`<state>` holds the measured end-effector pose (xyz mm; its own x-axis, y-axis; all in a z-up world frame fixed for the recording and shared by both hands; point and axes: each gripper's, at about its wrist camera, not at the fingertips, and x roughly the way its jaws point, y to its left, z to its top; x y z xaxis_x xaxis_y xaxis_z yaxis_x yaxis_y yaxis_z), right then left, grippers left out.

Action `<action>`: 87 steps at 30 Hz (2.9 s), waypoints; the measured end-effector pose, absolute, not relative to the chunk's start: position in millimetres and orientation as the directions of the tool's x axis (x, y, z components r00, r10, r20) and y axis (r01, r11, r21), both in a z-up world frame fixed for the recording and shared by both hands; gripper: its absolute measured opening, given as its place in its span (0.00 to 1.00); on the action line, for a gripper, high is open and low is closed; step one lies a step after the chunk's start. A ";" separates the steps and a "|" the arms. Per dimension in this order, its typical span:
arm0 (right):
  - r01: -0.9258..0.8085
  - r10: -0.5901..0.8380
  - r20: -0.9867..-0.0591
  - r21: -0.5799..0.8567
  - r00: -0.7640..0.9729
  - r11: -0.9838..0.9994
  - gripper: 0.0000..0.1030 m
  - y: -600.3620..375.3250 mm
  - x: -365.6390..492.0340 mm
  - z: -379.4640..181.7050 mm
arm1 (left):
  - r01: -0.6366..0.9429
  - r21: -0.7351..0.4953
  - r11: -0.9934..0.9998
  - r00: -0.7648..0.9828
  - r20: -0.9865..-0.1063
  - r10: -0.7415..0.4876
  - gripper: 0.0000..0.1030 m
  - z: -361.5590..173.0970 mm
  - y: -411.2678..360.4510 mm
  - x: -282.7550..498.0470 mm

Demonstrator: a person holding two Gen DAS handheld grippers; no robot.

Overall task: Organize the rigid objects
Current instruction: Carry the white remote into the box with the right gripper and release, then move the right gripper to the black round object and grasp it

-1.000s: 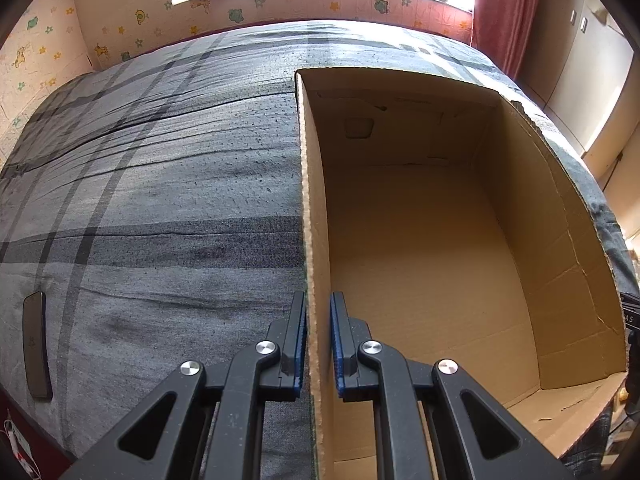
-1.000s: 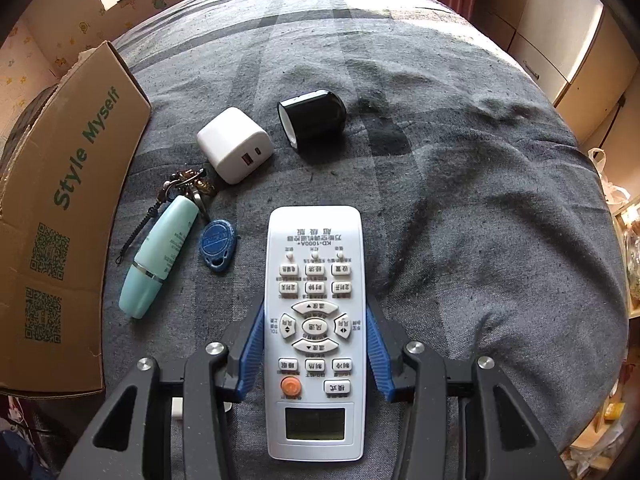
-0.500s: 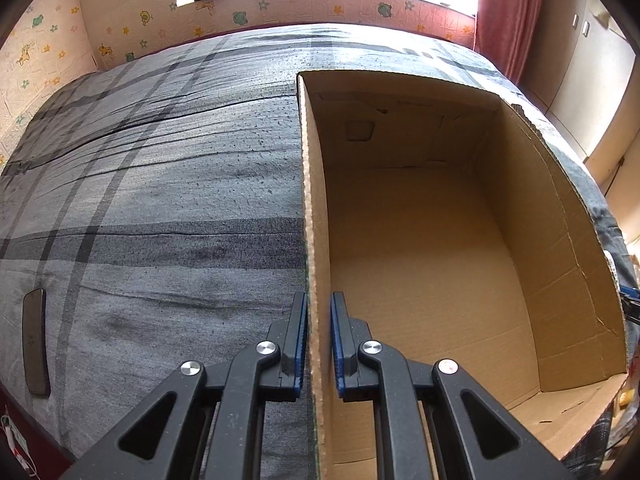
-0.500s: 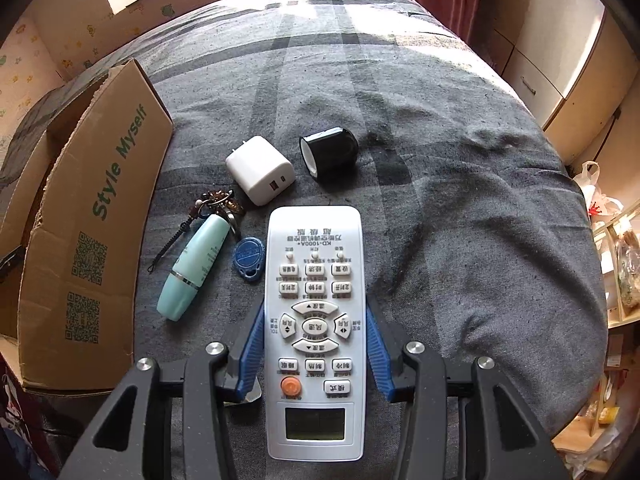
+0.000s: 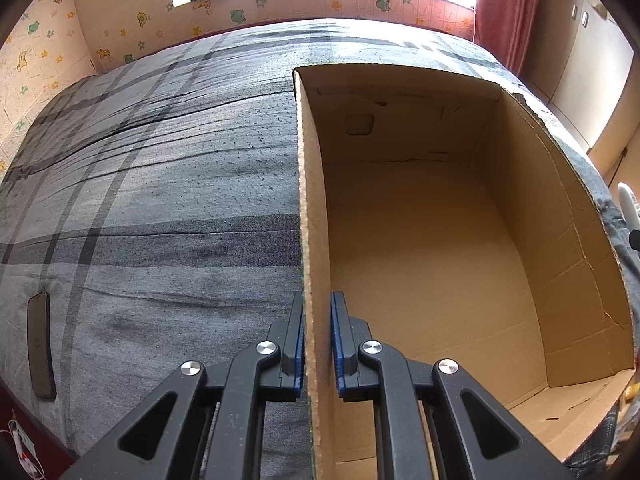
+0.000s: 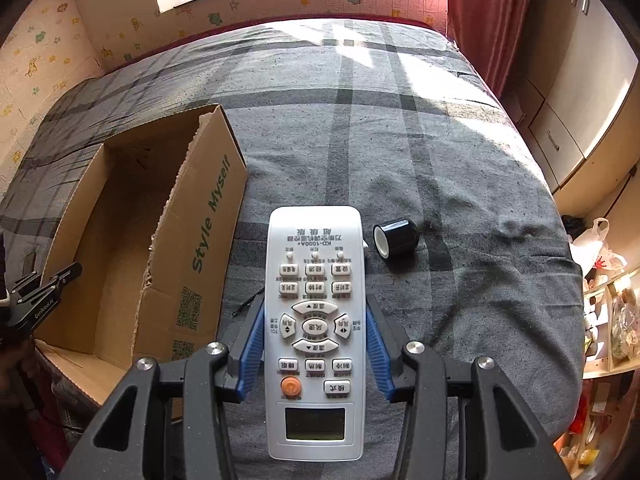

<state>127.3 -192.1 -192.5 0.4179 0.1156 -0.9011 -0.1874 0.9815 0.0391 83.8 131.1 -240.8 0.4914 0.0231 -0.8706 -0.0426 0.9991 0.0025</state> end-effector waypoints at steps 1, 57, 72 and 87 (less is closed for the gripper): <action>-0.198 0.125 -0.898 0.043 0.422 0.979 0.48 -186.8 129.5 -188.5 | -0.043 0.002 0.999 0.491 -0.871 0.023 0.12 -241.1 131.6 83.9; -0.472 0.263 -0.964 0.249 -0.037 0.846 0.48 55.9 219.4 -315.0 | -0.072 -0.094 0.993 0.471 -0.881 -0.049 0.12 -246.1 155.5 90.2; -0.489 0.285 -0.957 0.226 0.047 0.842 0.53 29.5 212.3 -269.8 | -0.072 -0.088 0.994 0.468 -0.882 -0.044 0.13 -247.0 155.7 90.3; -0.471 0.310 -0.923 0.175 0.228 0.865 0.65 -18.1 179.7 -188.6 | -0.074 -0.078 0.994 0.462 -0.886 -0.035 0.13 -245.9 152.8 91.3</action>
<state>179.7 -18.1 -188.6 0.2278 0.3103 -0.9230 -0.4710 0.8647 0.1745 91.3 152.8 -245.9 0.4622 -0.0348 -0.8861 -0.0738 0.9943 -0.0775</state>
